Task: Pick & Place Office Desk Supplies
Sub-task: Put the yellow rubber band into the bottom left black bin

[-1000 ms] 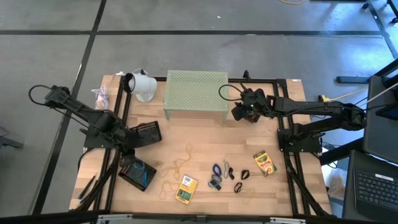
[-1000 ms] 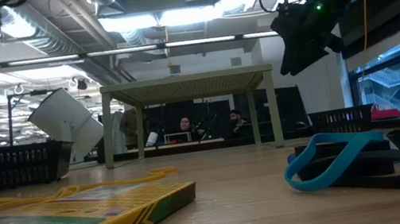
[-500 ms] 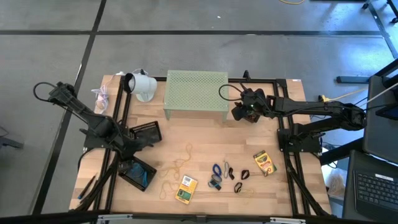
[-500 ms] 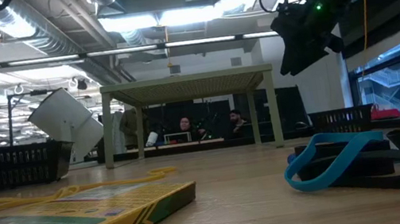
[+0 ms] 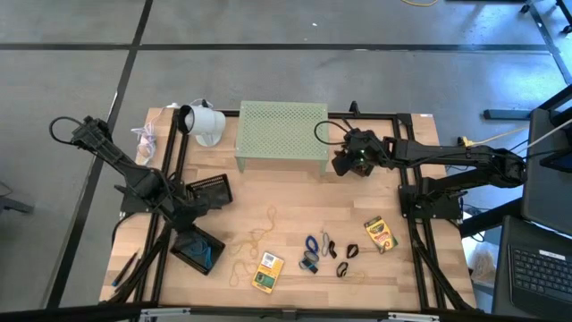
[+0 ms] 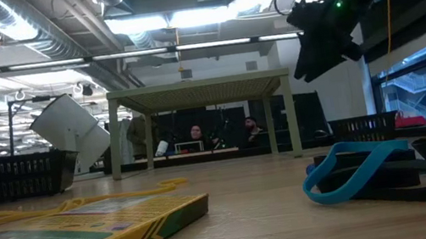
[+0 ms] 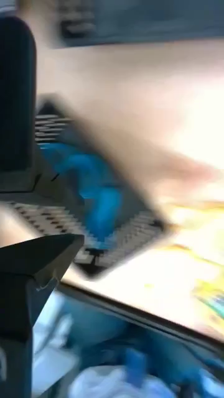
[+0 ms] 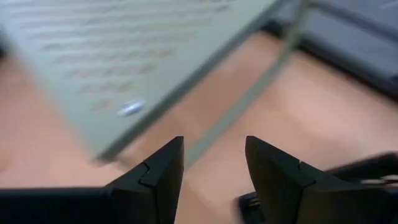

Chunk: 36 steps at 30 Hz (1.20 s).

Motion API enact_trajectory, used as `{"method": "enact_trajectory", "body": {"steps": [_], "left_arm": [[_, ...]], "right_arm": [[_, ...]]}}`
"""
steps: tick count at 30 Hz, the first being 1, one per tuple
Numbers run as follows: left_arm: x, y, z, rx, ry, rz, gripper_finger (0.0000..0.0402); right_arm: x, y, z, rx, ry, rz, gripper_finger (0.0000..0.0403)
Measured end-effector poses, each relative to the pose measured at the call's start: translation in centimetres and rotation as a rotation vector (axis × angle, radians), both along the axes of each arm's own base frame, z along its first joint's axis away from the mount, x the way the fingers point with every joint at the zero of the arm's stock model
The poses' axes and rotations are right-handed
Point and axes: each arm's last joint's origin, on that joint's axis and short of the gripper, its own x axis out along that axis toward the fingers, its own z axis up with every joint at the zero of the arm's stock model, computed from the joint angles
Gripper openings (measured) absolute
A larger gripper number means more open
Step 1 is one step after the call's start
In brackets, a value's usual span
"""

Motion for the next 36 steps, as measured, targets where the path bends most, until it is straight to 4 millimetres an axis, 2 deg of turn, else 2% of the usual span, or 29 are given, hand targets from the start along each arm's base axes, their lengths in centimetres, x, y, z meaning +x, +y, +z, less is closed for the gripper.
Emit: {"method": "enact_trajectory", "body": {"steps": [7,12,19,23,28,36], "left_arm": [[2.4,-0.3,1.9,0.317,-0.516,-0.049,0.0077],[3.3,-0.2,3.0,0.553,-0.701,-0.003,0.0079],[3.9,-0.5,2.6,0.633,-0.701,-0.024,0.0104],[5.0,-1.3,1.7,0.65,-0.68,-0.035,0.0132],[7.3,-1.7,0.1,0.714,-0.652,-0.009,0.0165],[12.1,0.7,-3.5,0.59,-0.514,0.007,0.0175]], "right_arm": [[1.0,2.4,-0.5,0.114,-0.008,0.228,0.0176],[2.0,5.4,-1.7,0.163,0.045,0.385,0.0176],[3.0,9.2,-4.1,0.152,0.147,0.554,0.0176],[3.8,10.5,-5.3,0.138,0.167,0.611,0.0176],[4.3,11.0,-6.0,0.125,0.158,0.639,0.0176],[4.4,10.9,-6.0,0.089,0.158,0.63,0.0176]]}}
